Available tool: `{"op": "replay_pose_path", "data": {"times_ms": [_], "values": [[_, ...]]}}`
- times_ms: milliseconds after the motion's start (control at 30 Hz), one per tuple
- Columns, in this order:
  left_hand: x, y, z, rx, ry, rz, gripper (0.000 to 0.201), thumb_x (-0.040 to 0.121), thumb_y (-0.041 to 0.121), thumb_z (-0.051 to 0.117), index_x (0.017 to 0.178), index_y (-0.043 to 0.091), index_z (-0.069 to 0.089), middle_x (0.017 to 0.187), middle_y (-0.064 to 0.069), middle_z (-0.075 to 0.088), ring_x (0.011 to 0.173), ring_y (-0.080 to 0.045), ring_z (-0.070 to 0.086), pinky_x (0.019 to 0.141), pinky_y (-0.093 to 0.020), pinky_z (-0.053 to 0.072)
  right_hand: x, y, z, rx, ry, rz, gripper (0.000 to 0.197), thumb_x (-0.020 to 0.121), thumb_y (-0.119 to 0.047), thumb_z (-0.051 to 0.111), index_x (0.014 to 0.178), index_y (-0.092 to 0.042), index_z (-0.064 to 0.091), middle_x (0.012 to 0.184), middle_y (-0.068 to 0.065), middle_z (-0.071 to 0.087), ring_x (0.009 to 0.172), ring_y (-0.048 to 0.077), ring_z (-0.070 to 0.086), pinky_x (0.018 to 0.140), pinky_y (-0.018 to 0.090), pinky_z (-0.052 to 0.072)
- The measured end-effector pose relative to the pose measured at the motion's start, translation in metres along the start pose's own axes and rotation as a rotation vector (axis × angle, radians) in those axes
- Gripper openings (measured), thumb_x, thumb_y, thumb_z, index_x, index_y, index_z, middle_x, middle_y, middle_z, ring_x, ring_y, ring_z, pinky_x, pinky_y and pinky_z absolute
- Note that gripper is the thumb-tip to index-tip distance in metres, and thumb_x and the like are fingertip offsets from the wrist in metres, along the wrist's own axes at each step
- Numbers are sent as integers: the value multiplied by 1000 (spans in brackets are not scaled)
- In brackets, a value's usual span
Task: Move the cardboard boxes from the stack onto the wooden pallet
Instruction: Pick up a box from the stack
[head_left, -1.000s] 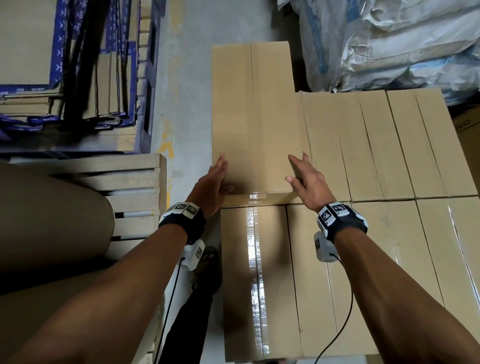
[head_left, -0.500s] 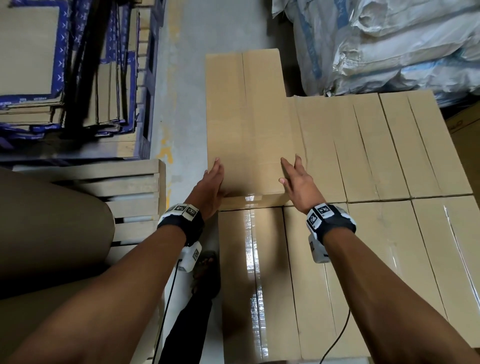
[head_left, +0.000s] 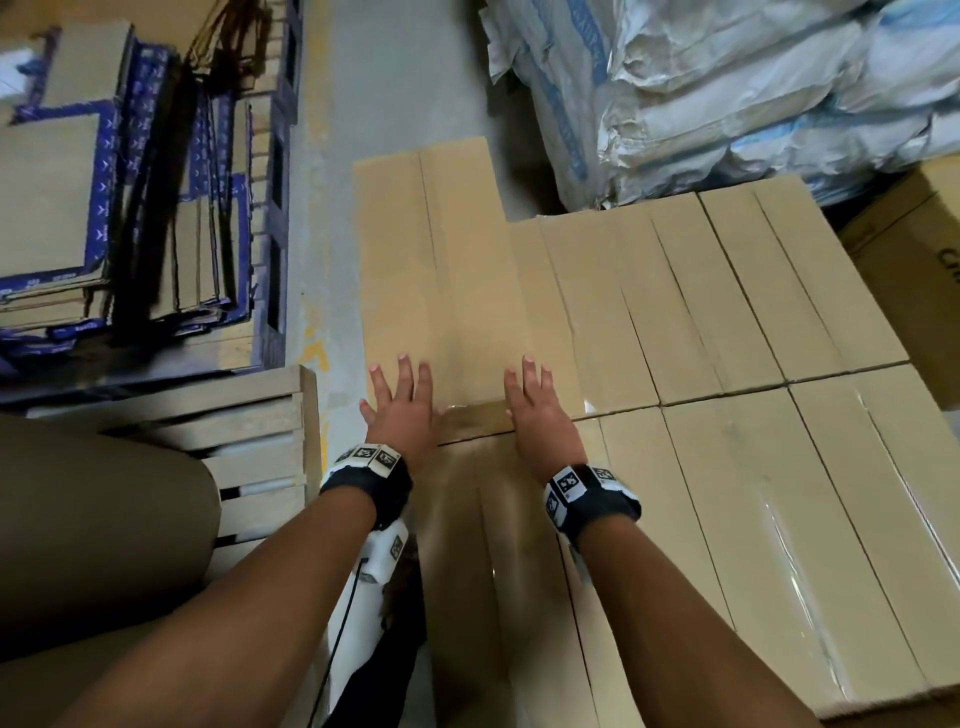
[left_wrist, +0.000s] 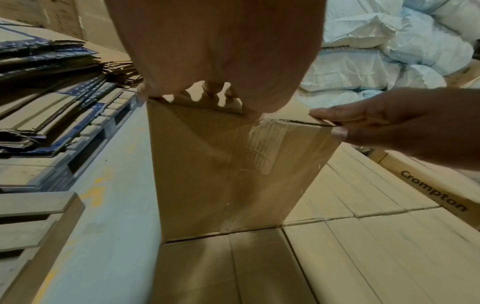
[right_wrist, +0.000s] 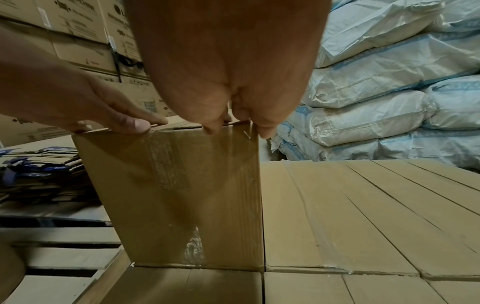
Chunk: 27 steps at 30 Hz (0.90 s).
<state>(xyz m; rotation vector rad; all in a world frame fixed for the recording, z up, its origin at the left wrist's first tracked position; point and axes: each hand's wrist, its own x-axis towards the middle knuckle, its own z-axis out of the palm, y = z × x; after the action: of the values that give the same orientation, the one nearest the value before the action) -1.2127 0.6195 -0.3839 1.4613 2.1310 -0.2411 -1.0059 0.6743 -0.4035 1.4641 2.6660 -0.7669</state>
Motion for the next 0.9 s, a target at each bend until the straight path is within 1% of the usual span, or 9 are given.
{"op": "replay_pose_path", "data": {"times_ms": [67,133,200,333,467,600,767,833,900], "values": [[0,-3,0,7,-15,3,68,111,46,26,167,22,-5,172,-4,-23,155,-48,-20,119,-74,16,-3,0,7,15,28,-20,76,94,15,54,163,-2,27,169,28,17,155,53,19,106,48,52],[0,-5,0,17,-11,7,67,111,46,26,167,23,-5,172,-3,-23,155,-48,-19,119,-74,18,-2,0,12,28,46,-15,73,82,22,52,153,4,46,159,34,37,143,59,38,89,50,61],[1,-5,0,11,-3,2,67,111,46,26,167,24,-5,172,-2,-23,155,-47,-20,119,-75,17,-1,0,13,25,86,-16,70,80,20,42,149,6,51,155,36,42,139,61,43,82,51,64],[1,-5,1,23,-5,-2,68,111,48,25,167,26,-7,172,-1,-24,156,-46,-20,119,-74,15,-3,-3,9,21,55,-8,79,86,20,31,162,0,26,170,29,15,155,54,16,99,52,57],[1,-5,1,30,4,-6,68,111,49,25,167,27,-8,172,0,-26,156,-45,-21,119,-73,15,-5,-4,2,1,-7,4,84,85,13,14,167,-6,8,173,22,-3,159,46,2,112,46,49],[-1,-6,1,18,4,-4,68,111,48,26,167,27,-7,172,0,-25,155,-44,-23,120,-73,14,-4,-4,4,-3,-17,6,83,88,15,21,167,-7,7,174,21,-4,159,46,1,111,47,50],[-1,-8,-3,-1,-6,15,67,112,46,28,167,27,-6,172,0,-25,155,-44,-23,120,-73,13,-3,-2,2,-57,-70,3,86,93,18,31,167,-9,-2,173,17,-14,159,42,-11,112,42,49],[-1,-13,-6,8,-28,47,67,112,42,31,166,28,-7,171,1,-26,155,-45,-23,120,-72,13,-4,-1,-1,-93,-84,-3,85,94,17,30,167,-9,-5,173,18,-17,159,43,-13,118,44,42],[-4,-18,-13,33,-69,80,70,111,34,37,167,26,-6,173,-1,-21,155,-48,-18,122,-72,16,-11,0,-10,-144,-117,-11,82,97,14,32,166,-7,-5,173,20,-15,160,42,-9,126,48,27]]}}
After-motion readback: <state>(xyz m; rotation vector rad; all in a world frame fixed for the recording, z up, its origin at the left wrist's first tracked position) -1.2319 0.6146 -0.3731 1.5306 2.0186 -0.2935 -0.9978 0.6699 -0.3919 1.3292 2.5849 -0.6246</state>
